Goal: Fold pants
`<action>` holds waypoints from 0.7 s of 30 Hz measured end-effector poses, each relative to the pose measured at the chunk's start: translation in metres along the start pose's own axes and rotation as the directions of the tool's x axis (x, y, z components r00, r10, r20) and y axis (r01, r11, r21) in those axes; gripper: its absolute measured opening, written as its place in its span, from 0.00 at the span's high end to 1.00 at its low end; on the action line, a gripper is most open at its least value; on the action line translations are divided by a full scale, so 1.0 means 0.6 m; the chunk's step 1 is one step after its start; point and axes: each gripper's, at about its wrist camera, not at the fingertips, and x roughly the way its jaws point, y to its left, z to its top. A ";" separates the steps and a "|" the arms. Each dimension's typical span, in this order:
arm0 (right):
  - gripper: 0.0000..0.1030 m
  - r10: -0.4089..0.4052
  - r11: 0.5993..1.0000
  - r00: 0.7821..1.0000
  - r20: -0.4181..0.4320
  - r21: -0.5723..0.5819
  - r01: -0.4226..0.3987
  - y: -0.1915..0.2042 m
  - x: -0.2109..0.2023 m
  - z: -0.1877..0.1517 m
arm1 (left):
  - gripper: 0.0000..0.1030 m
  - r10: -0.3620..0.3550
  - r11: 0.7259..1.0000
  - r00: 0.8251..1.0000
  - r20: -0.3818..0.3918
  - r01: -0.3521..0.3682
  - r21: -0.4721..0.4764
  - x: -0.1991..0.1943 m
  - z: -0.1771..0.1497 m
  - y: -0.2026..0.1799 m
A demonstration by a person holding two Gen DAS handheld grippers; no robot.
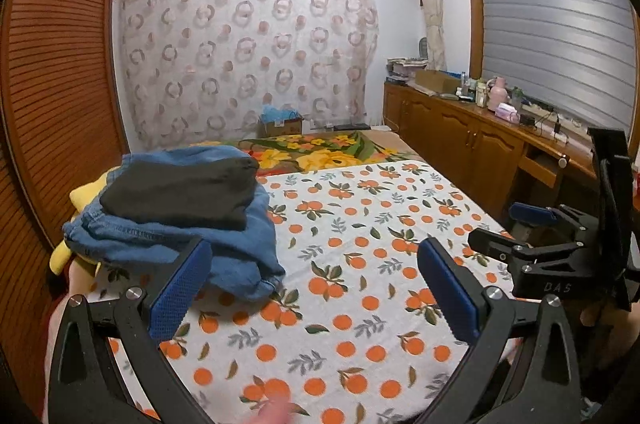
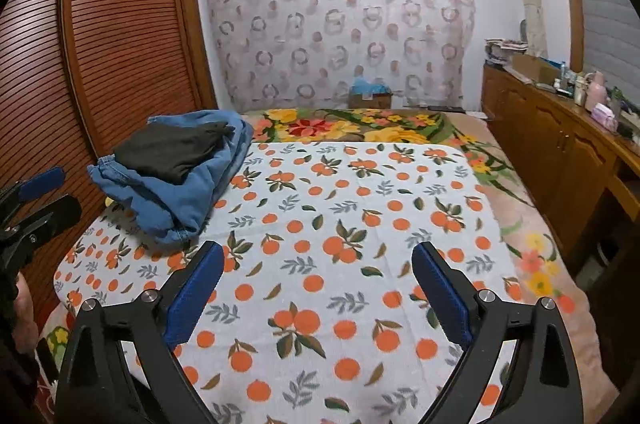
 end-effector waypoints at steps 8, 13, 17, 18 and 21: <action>0.07 -0.015 1.000 0.999 0.041 0.001 0.015 0.004 -0.047 -0.006 | 0.00 0.027 0.999 1.000 -0.007 -0.028 -0.016 -0.027 -0.011 -0.012; 0.07 -0.016 1.000 0.997 0.078 -0.002 0.017 0.014 -0.069 -0.008 | 0.00 0.027 0.999 1.000 0.005 -0.027 -0.020 -0.051 -0.009 -0.012; 0.07 -0.021 1.000 0.994 0.105 -0.010 0.023 0.020 -0.079 -0.008 | 0.00 0.036 0.999 0.999 0.021 -0.036 -0.018 -0.071 -0.004 -0.013; 0.07 -0.024 1.000 0.993 0.113 -0.011 0.025 0.022 -0.081 -0.010 | 0.00 0.041 0.999 0.999 0.027 -0.040 -0.018 -0.076 -0.003 -0.012; 0.07 -0.017 1.000 0.992 0.124 -0.003 0.018 0.025 -0.084 -0.013 | 0.00 0.040 0.999 0.998 0.044 -0.039 -0.022 -0.092 0.000 -0.008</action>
